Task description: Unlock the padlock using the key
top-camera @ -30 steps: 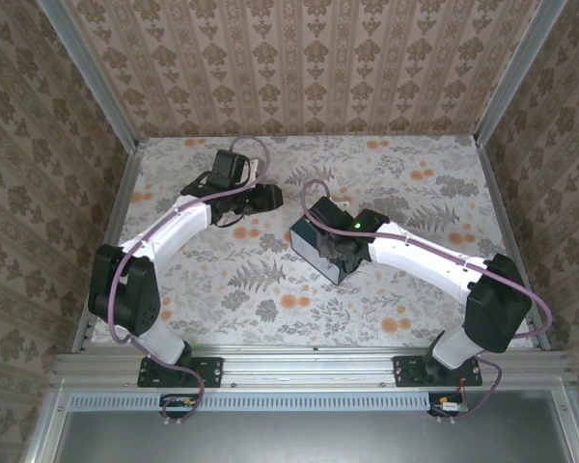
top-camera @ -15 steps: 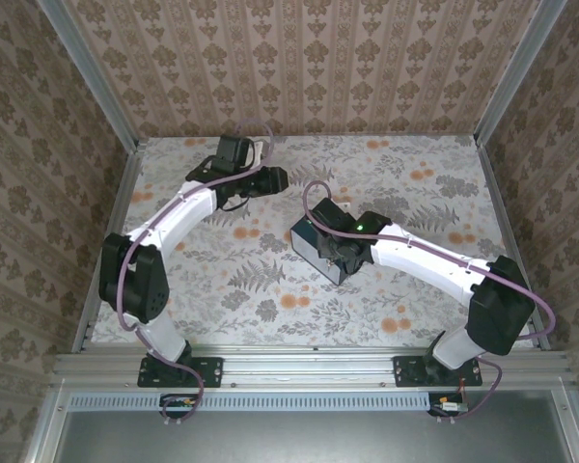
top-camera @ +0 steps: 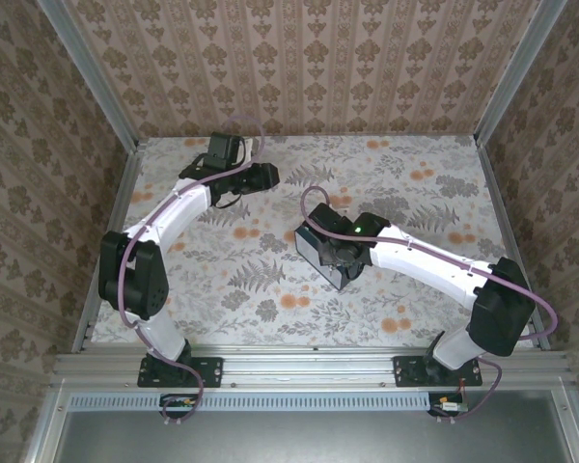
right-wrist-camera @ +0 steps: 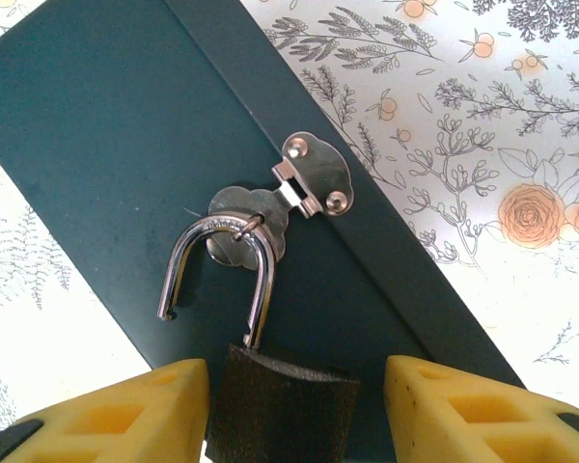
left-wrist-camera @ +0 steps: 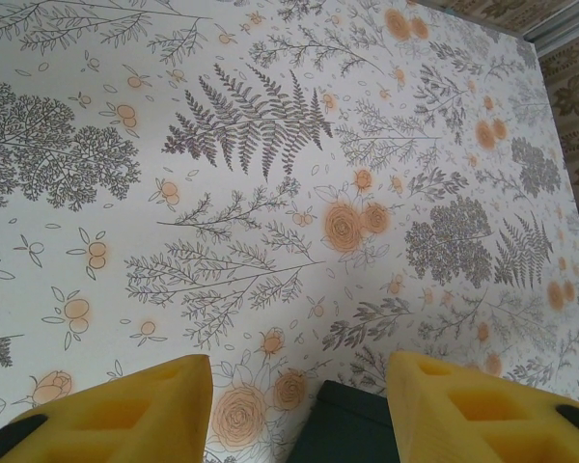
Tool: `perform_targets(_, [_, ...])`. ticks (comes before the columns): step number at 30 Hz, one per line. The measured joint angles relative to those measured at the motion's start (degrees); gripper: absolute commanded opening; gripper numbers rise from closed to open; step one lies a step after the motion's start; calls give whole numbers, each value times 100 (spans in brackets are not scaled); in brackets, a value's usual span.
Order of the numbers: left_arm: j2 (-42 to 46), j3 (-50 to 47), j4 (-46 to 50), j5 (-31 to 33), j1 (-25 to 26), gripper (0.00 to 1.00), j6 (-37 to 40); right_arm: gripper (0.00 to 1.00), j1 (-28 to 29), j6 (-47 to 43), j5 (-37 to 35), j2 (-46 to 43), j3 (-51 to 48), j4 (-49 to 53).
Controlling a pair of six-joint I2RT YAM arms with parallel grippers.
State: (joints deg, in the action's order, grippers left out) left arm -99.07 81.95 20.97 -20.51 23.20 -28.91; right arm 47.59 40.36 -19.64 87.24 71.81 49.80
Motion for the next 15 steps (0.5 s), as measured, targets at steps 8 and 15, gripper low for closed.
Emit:
perform_targets(8, [0,-33,-31,-4,-7,51,-2,53,37,20,-79,39,319,170])
perform_targets(15, [0,-74,-46,-7,-22,51,0,52,28,74,-79,111,81,149])
